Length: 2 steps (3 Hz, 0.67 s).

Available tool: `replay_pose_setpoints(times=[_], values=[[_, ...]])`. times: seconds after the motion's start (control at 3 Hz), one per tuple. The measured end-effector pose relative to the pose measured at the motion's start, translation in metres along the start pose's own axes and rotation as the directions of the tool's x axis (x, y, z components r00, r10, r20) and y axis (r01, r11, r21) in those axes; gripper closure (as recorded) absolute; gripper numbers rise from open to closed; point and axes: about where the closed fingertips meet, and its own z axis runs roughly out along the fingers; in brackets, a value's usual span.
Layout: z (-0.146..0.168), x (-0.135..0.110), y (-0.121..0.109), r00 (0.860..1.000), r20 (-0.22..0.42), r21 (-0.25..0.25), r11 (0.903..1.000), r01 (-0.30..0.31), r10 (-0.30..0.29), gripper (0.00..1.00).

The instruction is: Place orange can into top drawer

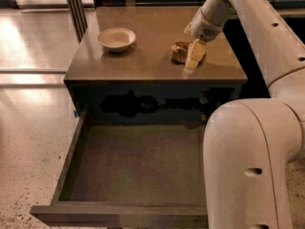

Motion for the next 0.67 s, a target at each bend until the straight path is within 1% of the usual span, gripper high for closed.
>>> replay_pose_setpoints(times=[0.33,0.67], values=[[0.0252,0.0028,-0.0073,1.000,0.010,-0.026,0.9996,-0.014,0.014,0.00],[0.0292,0.0020,-0.0119,1.000,0.015,-0.015,0.9998,-0.013,0.013,0.19]])
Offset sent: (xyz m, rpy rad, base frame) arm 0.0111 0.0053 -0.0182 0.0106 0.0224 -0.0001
